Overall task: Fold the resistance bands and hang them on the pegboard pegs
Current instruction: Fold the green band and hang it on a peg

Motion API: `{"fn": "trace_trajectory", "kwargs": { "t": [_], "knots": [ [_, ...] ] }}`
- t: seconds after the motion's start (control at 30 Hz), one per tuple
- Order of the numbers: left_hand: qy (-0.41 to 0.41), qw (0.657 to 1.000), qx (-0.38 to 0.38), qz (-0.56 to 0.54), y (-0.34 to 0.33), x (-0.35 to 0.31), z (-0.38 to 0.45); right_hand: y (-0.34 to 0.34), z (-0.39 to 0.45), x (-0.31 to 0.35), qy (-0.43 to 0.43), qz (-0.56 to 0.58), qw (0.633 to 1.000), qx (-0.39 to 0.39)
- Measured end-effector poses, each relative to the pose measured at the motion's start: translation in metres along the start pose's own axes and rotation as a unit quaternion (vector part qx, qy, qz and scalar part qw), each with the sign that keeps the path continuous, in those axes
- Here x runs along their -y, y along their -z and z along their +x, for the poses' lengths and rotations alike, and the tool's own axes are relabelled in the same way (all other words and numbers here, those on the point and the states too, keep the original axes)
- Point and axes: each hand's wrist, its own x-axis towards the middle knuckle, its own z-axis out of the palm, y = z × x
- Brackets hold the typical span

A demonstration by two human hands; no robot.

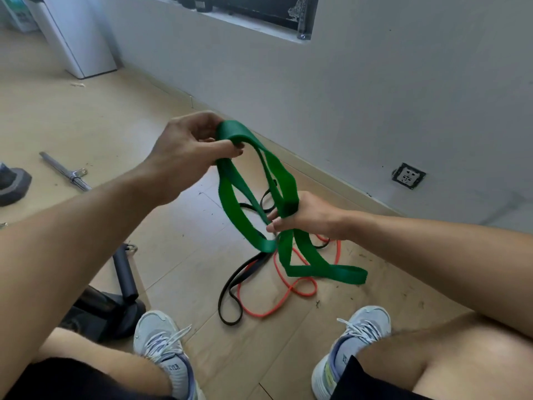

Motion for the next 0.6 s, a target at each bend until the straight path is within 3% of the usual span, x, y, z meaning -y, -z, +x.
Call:
{"fn": "trace_trajectory", "kwargs": {
  "t": [0.1, 0.17, 0.27, 0.37, 0.43, 0.47, 0.6],
  "knots": [
    [0.048, 0.998, -0.031, 0.041, 0.01, 0.013, 0.005, 0.005, -0.001, 0.003, 0.001, -0.02, 0.999, -0.034],
    [0.094, 0.985, -0.028, 0.142, 0.02, 0.023, 0.008, 0.013, -0.003, 0.003, 0.002, 0.0, 0.996, -0.09],
    [0.185, 0.921, 0.061, 0.338, 0.031, 0.047, 0.005, 0.026, -0.003, 0.002, 0.024, 0.044, 0.989, -0.141],
    [0.259, 0.86, 0.183, 0.4, 0.029, 0.065, -0.002, 0.028, -0.008, 0.015, 0.049, 0.052, 0.99, -0.124],
    [0.263, 0.836, 0.239, 0.419, 0.021, 0.066, -0.005, 0.024, -0.012, 0.028, 0.072, 0.053, 0.99, -0.105],
    [0.245, 0.84, 0.246, 0.418, 0.016, 0.064, -0.006, 0.021, -0.014, 0.035, 0.083, 0.05, 0.991, -0.096],
    [0.138, 0.911, 0.243, 0.302, -0.011, 0.038, -0.007, 0.009, -0.017, 0.055, 0.111, 0.034, 0.988, -0.102]
  ]
}}
